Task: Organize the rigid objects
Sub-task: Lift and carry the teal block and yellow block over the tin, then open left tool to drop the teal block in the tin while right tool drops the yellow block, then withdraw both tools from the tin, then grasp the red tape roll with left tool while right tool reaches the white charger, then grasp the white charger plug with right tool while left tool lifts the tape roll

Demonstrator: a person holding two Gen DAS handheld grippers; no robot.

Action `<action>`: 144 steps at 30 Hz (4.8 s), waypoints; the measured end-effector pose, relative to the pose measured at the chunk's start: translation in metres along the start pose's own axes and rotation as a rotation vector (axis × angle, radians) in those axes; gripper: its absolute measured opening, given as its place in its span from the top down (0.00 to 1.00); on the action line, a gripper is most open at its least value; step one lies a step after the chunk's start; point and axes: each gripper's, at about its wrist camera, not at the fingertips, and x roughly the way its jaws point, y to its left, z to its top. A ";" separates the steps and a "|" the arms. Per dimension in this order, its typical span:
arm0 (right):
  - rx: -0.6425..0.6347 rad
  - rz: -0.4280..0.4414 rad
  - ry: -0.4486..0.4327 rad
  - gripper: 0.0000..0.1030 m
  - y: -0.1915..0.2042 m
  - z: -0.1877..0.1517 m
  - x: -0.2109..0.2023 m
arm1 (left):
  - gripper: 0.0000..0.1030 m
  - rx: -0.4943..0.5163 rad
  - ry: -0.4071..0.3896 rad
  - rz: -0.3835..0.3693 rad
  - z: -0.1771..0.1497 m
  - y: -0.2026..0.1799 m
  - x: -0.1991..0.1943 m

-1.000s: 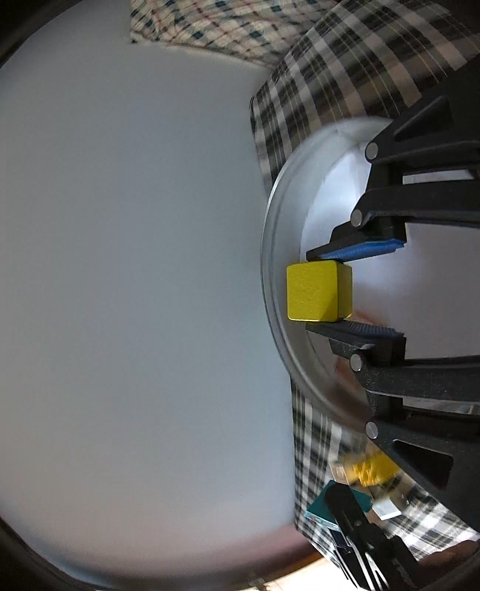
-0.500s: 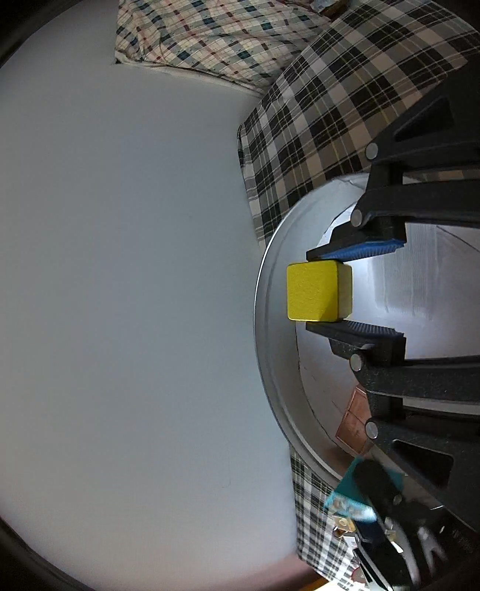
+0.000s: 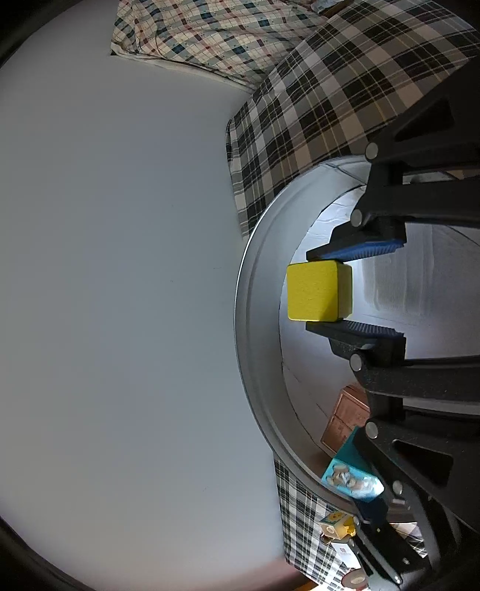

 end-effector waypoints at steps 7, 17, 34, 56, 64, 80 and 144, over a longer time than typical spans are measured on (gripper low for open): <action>-0.007 0.010 0.012 0.68 -0.002 -0.002 0.007 | 0.71 0.010 0.008 0.024 0.000 -0.004 0.004; -0.002 -0.004 0.027 0.32 -0.002 -0.004 0.013 | 0.22 0.005 -0.029 0.106 -0.002 -0.006 -0.001; 0.151 -0.033 -0.136 0.11 -0.027 -0.003 -0.019 | 0.01 -0.054 -0.116 0.180 -0.016 0.028 -0.046; 0.060 -0.172 -0.364 0.11 0.014 -0.030 -0.083 | 0.01 -0.026 -0.164 0.301 -0.042 0.071 -0.084; 0.040 -0.144 -0.340 0.11 0.029 -0.040 -0.094 | 0.01 -0.020 -0.165 0.285 -0.048 0.081 -0.096; 0.006 -0.113 -0.336 0.11 0.066 -0.056 -0.109 | 0.01 -0.039 -0.159 0.303 -0.054 0.110 -0.105; -0.381 0.355 0.361 0.58 0.296 -0.087 0.020 | 0.45 -0.452 0.176 0.345 -0.095 0.338 -0.109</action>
